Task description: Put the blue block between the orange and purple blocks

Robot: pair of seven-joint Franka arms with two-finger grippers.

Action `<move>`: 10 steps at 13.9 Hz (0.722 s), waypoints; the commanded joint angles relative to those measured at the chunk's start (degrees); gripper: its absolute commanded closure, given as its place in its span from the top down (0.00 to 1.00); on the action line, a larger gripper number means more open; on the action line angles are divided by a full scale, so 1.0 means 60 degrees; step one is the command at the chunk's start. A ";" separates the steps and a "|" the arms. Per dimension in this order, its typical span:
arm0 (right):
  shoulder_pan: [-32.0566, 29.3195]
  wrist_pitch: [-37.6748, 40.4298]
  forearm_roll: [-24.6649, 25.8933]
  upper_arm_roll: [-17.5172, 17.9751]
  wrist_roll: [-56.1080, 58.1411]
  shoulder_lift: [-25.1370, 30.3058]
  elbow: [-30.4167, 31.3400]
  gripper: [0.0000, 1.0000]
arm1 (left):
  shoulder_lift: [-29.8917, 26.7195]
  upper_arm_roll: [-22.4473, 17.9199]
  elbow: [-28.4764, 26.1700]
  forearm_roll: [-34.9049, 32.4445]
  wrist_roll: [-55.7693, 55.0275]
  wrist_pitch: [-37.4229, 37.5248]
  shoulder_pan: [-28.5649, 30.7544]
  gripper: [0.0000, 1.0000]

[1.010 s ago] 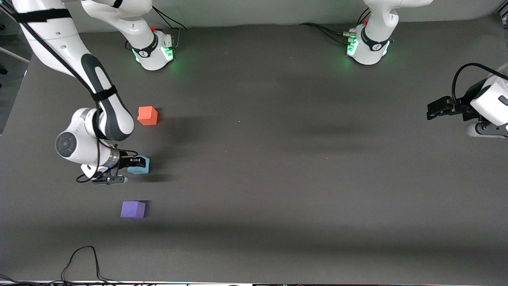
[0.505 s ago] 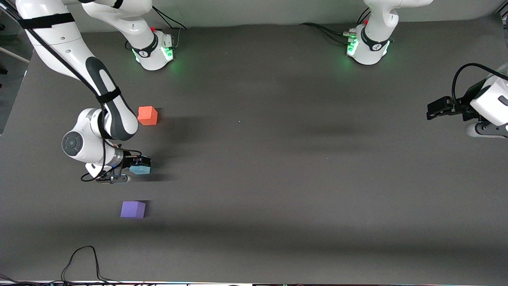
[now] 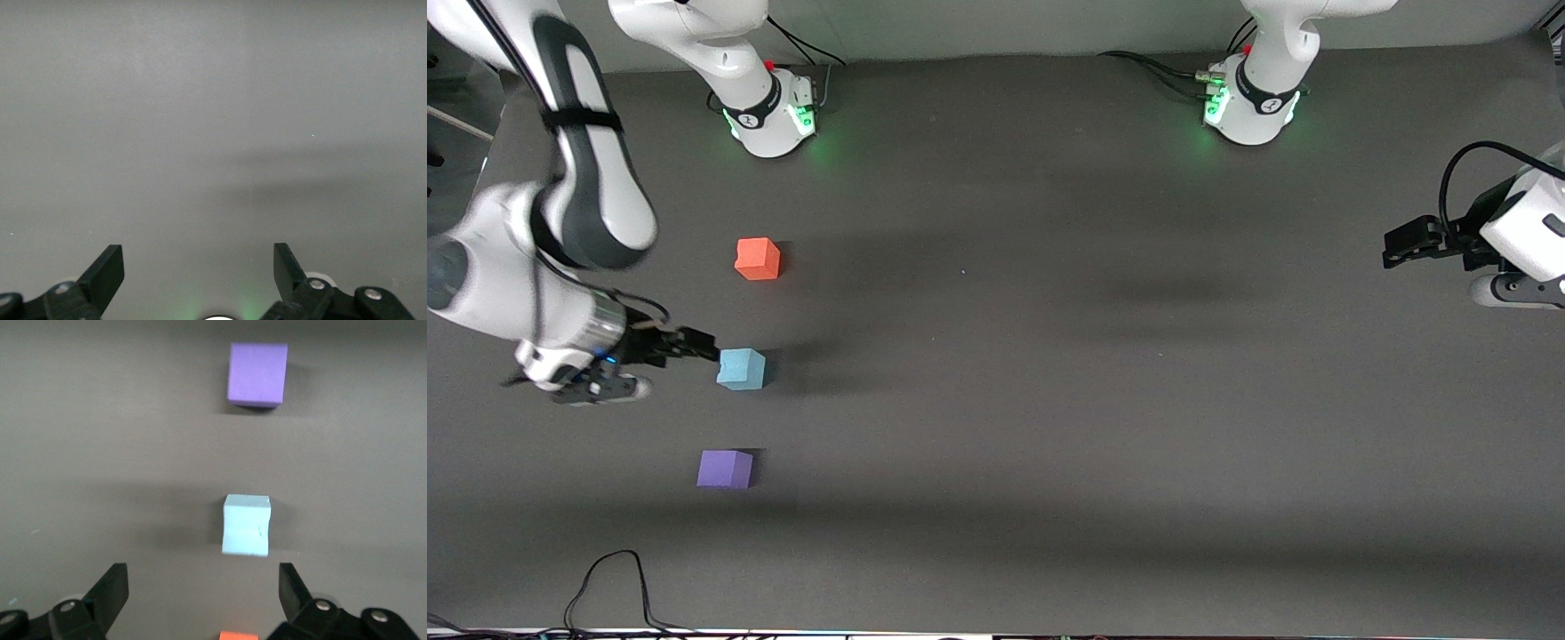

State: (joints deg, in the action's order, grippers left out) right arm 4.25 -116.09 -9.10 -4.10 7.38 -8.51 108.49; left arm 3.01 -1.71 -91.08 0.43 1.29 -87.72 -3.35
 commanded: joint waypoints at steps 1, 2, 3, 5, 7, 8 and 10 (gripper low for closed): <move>0.0025 0.1834 -0.0050 -0.0123 0.0570 0.0904 -0.1039 1.00 | -0.0135 0.0021 -0.0099 -0.0058 -0.0009 -0.0014 0.0017 1.00; 0.0039 0.2727 -0.0050 -0.0268 0.0571 0.1065 -0.1626 1.00 | -0.0135 0.0021 -0.0099 -0.0058 -0.0009 -0.0014 0.0017 1.00; 0.0097 0.3273 0.0080 -0.0371 0.0600 0.1313 -0.1965 1.00 | -0.0135 0.0021 -0.0099 -0.0058 -0.0009 -0.0014 0.0002 1.00; 0.0185 0.3730 0.0724 -0.0416 0.0513 0.1855 -0.2027 1.00 | -0.0135 0.0021 -0.0099 -0.0058 -0.0009 -0.0014 0.0016 1.00; 0.0885 0.4039 0.0770 -0.1027 -0.0186 0.1960 -0.2056 1.00 | -0.0120 0.0021 -0.0099 -0.0058 -0.0009 -0.0043 0.0017 1.00; 0.1193 0.4113 0.0770 -0.1234 -0.0437 0.1960 -0.2056 1.00 | -0.0135 0.0021 -0.0128 -0.0058 -0.0009 -0.0043 0.0017 1.00; 0.1139 0.4128 0.0785 -0.1164 -0.0352 0.2004 -0.2056 1.00 | -0.0120 0.0035 -0.0158 -0.0058 -0.0009 -0.0058 0.0017 1.00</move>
State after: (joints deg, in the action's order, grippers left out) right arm 10.15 -92.08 -5.32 -10.50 6.82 3.43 96.60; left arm 3.01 -1.71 -91.11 0.43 1.29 -87.72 -3.35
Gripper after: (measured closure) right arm 0.000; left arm 0.000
